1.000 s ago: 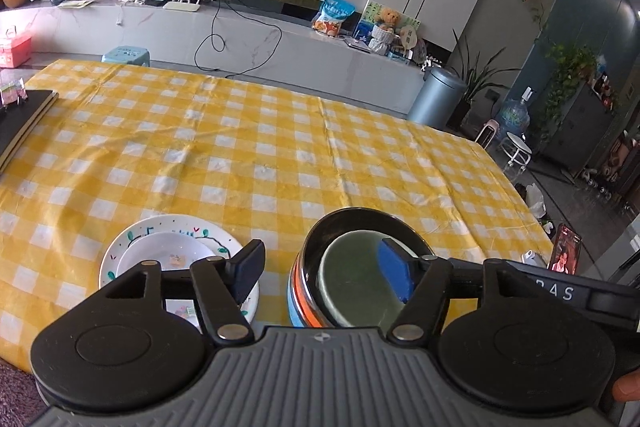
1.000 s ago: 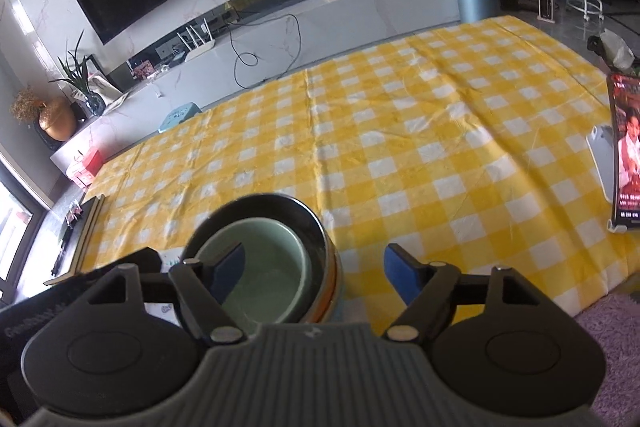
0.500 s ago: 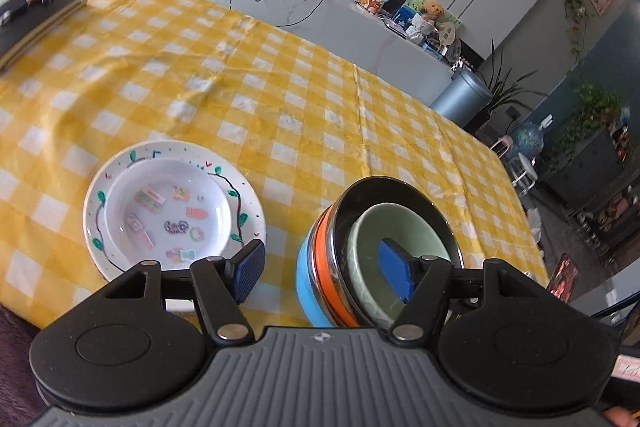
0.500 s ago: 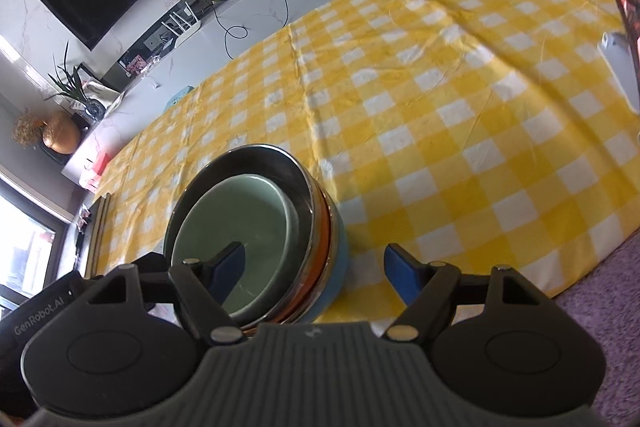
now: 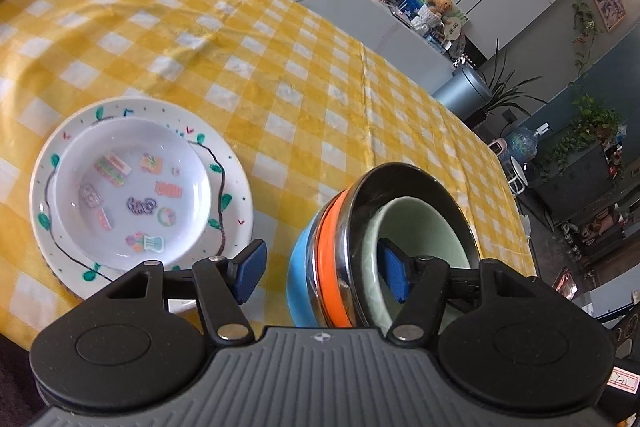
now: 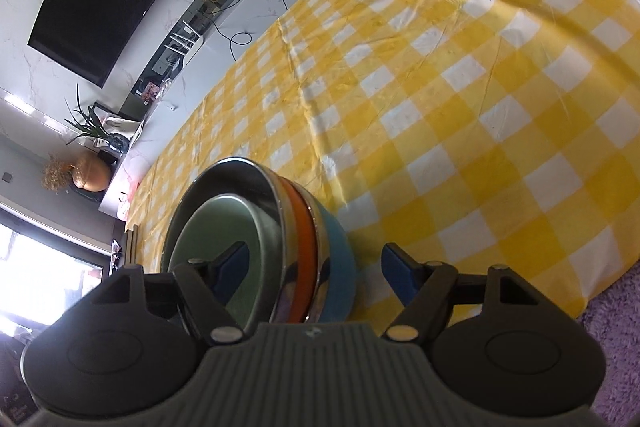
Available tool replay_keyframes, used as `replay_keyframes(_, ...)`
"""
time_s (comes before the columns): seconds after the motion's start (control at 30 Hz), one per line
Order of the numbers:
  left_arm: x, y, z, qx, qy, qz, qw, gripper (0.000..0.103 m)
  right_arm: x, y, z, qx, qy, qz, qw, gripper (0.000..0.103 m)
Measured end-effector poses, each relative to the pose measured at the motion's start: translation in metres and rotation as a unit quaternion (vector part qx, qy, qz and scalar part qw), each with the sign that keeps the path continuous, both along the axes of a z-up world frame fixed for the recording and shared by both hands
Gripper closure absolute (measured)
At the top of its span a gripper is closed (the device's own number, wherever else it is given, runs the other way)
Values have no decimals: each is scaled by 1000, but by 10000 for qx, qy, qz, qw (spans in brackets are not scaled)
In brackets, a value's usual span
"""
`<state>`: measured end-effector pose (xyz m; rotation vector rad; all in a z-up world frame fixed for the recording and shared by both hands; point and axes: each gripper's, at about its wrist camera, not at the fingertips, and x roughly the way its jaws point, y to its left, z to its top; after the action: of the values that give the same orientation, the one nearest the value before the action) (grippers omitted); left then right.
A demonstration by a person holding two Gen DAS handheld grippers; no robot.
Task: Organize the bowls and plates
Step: 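Lift the bowl stack with both grippers and lower it onto the stacked plates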
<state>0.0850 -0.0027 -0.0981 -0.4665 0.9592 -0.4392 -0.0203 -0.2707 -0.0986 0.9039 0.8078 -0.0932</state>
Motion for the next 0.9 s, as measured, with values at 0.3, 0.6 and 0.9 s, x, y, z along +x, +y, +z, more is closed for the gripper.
replay_keyframes(0.3,9,-5,-14,-104,382,-86,9992,37,9,-2,-14,254,131,70,9996,41)
replay_keyframes(0.6,12,-9,-17,-198,527,-232,9981,46,12,-4,-17,440,105,144,9989,51)
replay_keyframes(0.9,15,-12,-14,-85,502,-270,9983,48,12,1,-14,323,169,145,9992,54)
